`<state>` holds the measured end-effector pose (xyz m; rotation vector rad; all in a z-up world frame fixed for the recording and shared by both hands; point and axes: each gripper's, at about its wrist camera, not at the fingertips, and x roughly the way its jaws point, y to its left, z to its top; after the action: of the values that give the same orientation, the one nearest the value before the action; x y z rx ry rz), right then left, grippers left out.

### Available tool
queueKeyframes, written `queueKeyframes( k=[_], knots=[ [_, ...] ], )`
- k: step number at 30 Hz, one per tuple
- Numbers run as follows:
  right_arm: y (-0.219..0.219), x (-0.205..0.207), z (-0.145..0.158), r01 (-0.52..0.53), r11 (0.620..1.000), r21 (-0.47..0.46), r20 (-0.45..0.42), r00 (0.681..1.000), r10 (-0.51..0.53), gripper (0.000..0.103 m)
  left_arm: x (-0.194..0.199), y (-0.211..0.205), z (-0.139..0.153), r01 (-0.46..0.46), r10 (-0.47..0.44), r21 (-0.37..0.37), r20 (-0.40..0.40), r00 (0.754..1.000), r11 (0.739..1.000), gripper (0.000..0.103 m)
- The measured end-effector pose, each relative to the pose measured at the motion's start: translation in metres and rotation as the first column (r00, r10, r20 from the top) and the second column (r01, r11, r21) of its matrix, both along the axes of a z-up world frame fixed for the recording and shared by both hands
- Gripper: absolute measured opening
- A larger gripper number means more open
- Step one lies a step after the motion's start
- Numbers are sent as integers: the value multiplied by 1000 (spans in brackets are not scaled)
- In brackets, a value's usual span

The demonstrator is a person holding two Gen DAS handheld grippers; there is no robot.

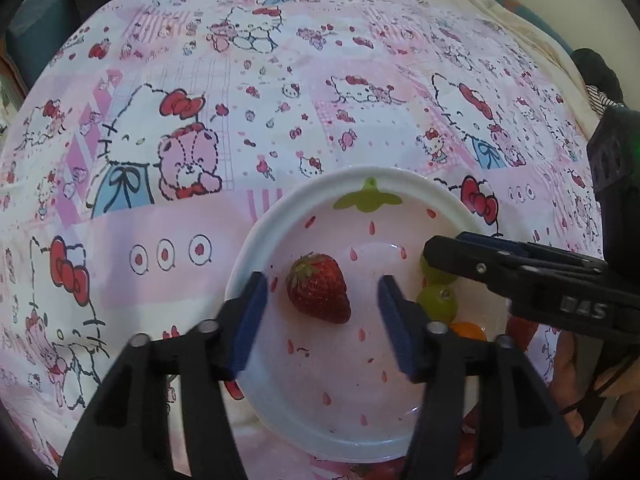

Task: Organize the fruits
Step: 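Release the strawberry into the plate with the left gripper while the right releases the lime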

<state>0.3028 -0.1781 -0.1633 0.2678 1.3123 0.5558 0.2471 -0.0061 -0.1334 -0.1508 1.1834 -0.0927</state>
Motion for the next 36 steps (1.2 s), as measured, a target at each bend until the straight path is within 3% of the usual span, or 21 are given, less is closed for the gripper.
queueKeyframes(
  k=[2,13,17,22,23,26,29,36],
  knots=[
    [0,0,5,2,1000,17,10,1000,-2,66,0,0,2,-1,1,7,9,1000,1000,60],
    [-23,-3,37,66,997,30,65,996,-68,66,-6,8,15,-29,28,27,39,999,999,60],
    [-27,-15,49,71,997,21,92,993,-73,66,-15,13,30,-74,67,66,105,992,995,60],
    [-28,-33,69,53,999,-3,142,989,-52,74,-33,20,50,-102,98,18,179,979,995,60],
    [-29,-36,73,52,999,-9,156,986,-50,77,-37,21,54,-109,103,20,194,975,994,61],
    [-32,-48,84,59,998,-13,188,981,-56,80,-49,25,67,-126,119,14,231,966,992,80],
    [-37,-63,94,71,997,-8,213,975,-67,83,-59,29,80,-138,130,10,264,956,990,87],
    [-54,-98,114,126,992,13,260,958,-125,88,-89,28,96,-159,134,59,307,942,985,87]
  ],
)
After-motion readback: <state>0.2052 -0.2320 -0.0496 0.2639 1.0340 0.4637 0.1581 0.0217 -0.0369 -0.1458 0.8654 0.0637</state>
